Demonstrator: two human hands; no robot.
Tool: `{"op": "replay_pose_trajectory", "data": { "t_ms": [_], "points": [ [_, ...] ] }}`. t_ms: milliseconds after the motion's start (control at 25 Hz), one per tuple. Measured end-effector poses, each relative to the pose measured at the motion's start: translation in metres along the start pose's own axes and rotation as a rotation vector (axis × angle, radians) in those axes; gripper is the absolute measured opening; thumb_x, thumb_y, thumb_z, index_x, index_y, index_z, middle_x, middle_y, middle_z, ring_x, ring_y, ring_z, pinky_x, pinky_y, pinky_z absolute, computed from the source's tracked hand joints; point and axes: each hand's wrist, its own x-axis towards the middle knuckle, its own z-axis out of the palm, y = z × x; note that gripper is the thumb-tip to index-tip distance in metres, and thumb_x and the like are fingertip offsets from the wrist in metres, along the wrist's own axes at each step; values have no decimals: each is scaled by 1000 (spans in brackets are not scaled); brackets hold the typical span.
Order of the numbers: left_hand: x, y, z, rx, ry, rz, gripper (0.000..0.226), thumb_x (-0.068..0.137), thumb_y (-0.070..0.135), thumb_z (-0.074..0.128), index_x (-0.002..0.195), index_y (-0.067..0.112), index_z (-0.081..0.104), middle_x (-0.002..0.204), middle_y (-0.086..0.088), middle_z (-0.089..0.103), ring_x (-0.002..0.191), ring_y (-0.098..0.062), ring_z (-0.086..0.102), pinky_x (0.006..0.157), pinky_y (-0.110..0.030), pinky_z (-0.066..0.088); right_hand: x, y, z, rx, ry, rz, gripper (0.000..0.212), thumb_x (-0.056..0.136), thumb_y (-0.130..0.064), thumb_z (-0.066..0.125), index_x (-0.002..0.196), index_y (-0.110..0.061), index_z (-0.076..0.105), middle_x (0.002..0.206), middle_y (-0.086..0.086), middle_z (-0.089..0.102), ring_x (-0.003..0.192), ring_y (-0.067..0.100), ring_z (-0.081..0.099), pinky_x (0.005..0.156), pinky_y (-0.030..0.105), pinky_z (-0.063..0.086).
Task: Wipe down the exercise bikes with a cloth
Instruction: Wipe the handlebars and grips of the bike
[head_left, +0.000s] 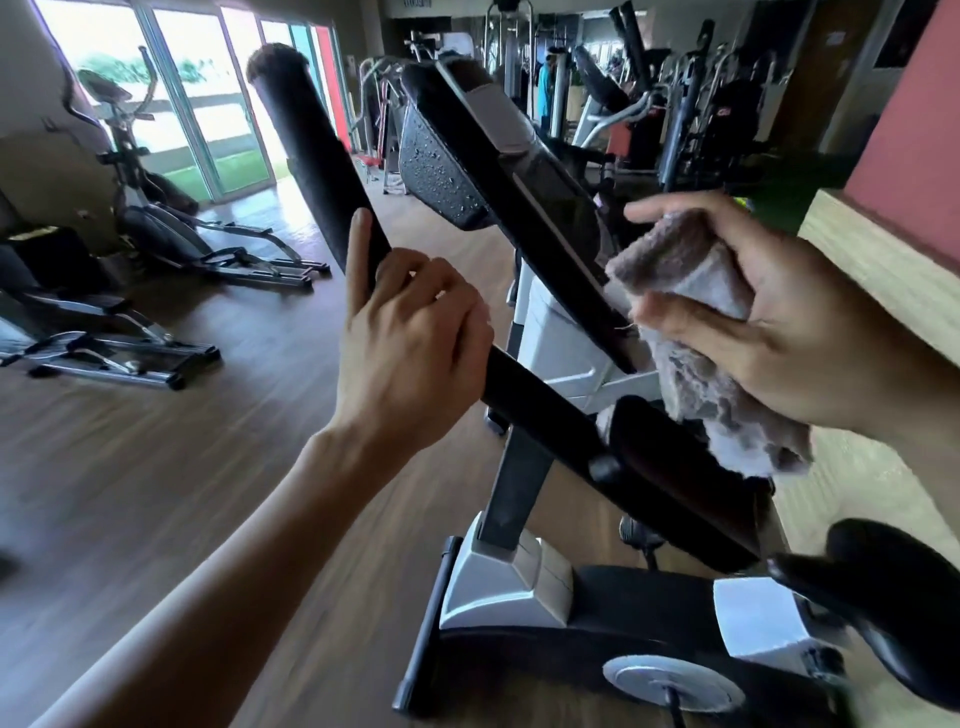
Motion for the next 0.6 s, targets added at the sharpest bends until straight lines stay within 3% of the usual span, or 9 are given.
{"op": "replay_pose_trajectory", "data": {
  "t_ms": [120, 160, 200, 320, 440, 600],
  "points": [
    [-2, 14, 6, 7, -8, -98, 29, 95, 27, 53, 83, 15, 76, 87, -2, 66, 94, -32, 58, 124, -57, 10, -22, 10, 15, -11, -304, 36, 62, 90, -51, 58, 148, -34, 41, 107, -29, 67, 99, -13, 62, 93, 12, 49],
    [-3, 18, 7, 12, 1, -127, 27, 94, 27, 55, 84, 16, 77, 89, -2, 67, 95, -31, 58, 124, -57, 11, -28, 15, 31, -67, -310, -19, 64, 95, -58, 51, 152, -33, 37, 104, -37, 63, 98, -19, 57, 92, 9, 45],
    [-3, 22, 8, 18, 14, -148, 26, 94, 27, 56, 85, 16, 77, 91, -2, 68, 96, -31, 58, 124, -56, 12, -32, 19, 45, -99, -277, -91, 65, 98, -62, 45, 154, -30, 35, 113, -37, 60, 105, -18, 54, 99, 11, 42],
    [-6, 29, 8, 28, 32, -164, 27, 95, 26, 55, 86, 16, 78, 93, -4, 68, 99, -31, 59, 124, -55, 13, -44, 32, 52, 27, -269, -146, 65, 101, -56, 39, 157, -24, 30, 145, -18, 51, 137, 7, 47, 115, 39, 39],
    [-4, 33, 7, 23, 35, -179, 27, 95, 22, 53, 86, 16, 78, 94, -4, 68, 100, -31, 59, 124, -54, 13, -79, 53, 36, -3, -217, -216, 68, 104, -44, 40, 162, -19, 16, 155, -31, 35, 152, 7, 24, 124, 27, 20],
    [-4, 34, 7, 62, 20, -185, 35, 95, 22, 46, 88, 17, 80, 99, -5, 69, 103, -32, 60, 123, -56, 14, -56, 49, 45, -100, -229, -179, 74, 100, -59, 27, 163, -23, 10, 169, -16, 5, 150, -10, -5, 115, 4, -1]
  ]
}}
